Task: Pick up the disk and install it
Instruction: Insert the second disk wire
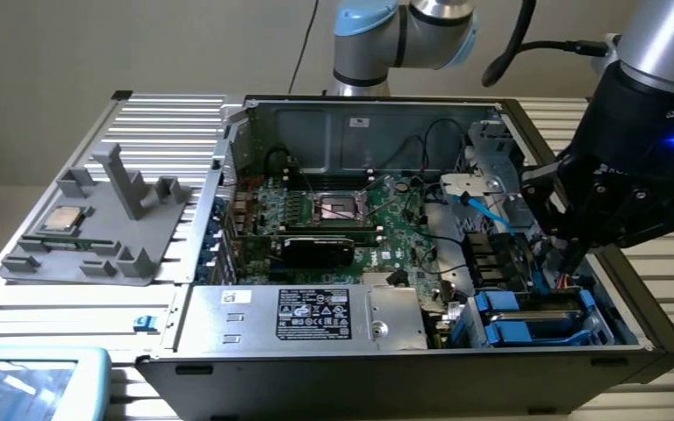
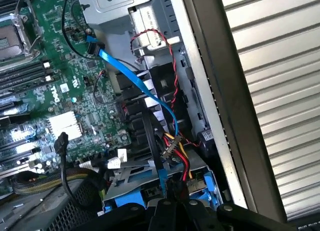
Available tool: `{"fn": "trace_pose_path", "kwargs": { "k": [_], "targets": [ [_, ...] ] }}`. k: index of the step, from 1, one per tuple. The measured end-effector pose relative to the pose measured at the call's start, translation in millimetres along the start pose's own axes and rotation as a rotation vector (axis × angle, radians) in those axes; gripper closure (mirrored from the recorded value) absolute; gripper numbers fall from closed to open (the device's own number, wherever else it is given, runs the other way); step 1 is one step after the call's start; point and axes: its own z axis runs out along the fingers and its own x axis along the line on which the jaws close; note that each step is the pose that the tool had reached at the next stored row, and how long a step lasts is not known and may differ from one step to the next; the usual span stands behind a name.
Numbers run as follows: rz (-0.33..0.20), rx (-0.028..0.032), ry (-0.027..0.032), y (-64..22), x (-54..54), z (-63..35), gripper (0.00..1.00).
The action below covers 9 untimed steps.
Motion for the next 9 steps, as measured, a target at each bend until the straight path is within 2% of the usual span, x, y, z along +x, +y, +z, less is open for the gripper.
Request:
{"fn": "trace_pose_path", "kwargs": {
  "k": [9],
  "targets": [
    [-0.162, -0.0063, -0.0074, 0.0, 0.0, 0.0, 0.89]
  ]
}}
